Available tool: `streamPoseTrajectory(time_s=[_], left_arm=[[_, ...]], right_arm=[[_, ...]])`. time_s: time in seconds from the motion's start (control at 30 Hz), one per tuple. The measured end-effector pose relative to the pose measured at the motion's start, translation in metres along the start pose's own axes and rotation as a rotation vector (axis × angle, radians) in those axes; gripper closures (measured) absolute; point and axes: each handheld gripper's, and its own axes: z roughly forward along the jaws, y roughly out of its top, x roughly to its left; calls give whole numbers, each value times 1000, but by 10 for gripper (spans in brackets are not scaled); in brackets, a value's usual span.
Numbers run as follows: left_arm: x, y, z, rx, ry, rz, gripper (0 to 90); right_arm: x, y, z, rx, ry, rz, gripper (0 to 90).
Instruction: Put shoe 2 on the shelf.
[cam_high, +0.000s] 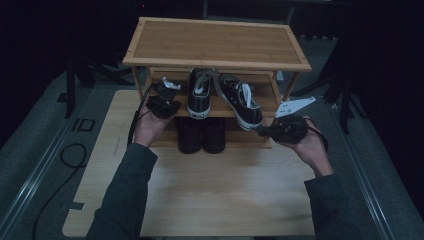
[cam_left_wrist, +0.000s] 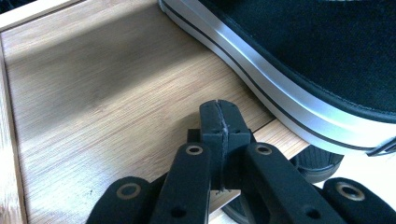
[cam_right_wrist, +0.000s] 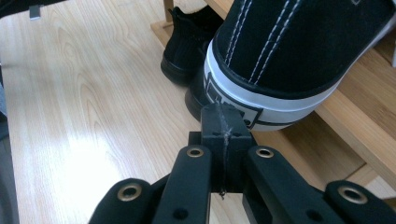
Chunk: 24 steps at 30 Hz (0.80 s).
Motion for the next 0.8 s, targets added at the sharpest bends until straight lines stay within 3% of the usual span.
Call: streamPoseTrajectory(time_s=[0.33, 0.4, 0.47, 0.5, 0.57, 0.8], left_arm=[[0, 0, 0, 1, -2, -1, 900], [0, 0, 0, 0, -1, -2, 900], [0, 0, 0, 0, -2, -1, 900], [0, 0, 0, 0, -2, -4, 900], [0, 0, 0, -1, -3, -4, 900], [-1, 0, 0, -1, 4, -6, 900]], right_arm=[[6, 15, 14, -10, 19, -16, 900], [7, 17, 15, -12, 7, -19, 900], [5, 22, 21, 8, -56, -8, 900], [4, 22, 23, 12, -62, -5, 900], [3, 24, 27, -1, -31, 3, 900], [8, 37, 34, -29, -22, -8, 900]])
